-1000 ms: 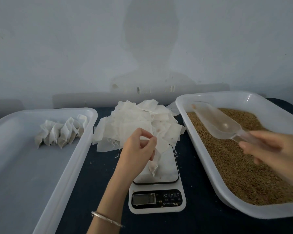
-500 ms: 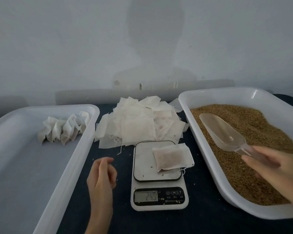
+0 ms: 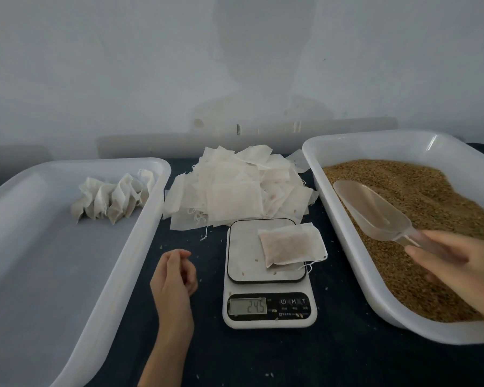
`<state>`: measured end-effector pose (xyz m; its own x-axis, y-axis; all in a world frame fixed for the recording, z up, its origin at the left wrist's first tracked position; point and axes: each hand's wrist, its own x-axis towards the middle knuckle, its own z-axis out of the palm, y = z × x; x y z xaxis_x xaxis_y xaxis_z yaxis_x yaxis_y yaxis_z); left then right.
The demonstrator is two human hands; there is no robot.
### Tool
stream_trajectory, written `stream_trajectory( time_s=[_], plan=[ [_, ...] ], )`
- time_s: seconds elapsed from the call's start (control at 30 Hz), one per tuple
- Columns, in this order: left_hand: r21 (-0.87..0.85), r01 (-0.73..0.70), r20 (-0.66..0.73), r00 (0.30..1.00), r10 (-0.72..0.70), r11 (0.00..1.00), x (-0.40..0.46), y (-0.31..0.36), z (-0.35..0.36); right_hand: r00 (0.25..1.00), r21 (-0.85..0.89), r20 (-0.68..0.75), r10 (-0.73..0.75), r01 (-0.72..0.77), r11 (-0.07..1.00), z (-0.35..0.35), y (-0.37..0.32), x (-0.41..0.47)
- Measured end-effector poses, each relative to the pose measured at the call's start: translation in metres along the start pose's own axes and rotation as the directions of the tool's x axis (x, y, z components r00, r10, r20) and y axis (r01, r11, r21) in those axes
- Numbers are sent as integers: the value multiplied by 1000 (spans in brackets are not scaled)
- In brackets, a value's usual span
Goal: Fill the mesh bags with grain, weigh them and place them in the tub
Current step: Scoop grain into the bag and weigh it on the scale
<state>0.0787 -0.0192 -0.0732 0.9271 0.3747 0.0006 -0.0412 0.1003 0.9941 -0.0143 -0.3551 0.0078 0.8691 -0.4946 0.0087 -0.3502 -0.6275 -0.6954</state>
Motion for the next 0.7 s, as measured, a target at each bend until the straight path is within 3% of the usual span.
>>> stream_trajectory(
  time_s=[0.17,0.23,0.33,0.37,0.43,0.5,0.57,0.63,0.7],
  plan=[
    [56,-49,28,998,47,997,-5,2,3,1000,-40,2,-13,13,999,-2,-4,-1],
    [89,-159,76,985,152,983,-12,11,8,999,-91,26,-40,42,995,-1,-10,0],
    [161,-368,386,877,284,916,-25,38,33,994,-242,98,-45,68,968,4,-16,7],
    [268,-449,528,808,260,852,-28,46,47,990,-284,136,-27,65,957,5,-19,9],
    [451,-675,733,654,190,583,-33,52,79,974,-348,225,17,64,935,7,-30,12],
    [506,-807,806,568,166,306,-35,51,110,965,-448,261,-7,128,885,9,-49,9],
    [528,-844,832,537,143,96,-32,48,132,973,-470,193,-127,206,858,12,-67,7],
    [526,-847,849,520,90,-70,-24,49,143,957,-364,99,-273,290,885,19,-89,4],
    [532,-837,844,537,-7,-127,-18,50,143,920,-277,51,-389,388,879,33,-112,2]
  ],
)
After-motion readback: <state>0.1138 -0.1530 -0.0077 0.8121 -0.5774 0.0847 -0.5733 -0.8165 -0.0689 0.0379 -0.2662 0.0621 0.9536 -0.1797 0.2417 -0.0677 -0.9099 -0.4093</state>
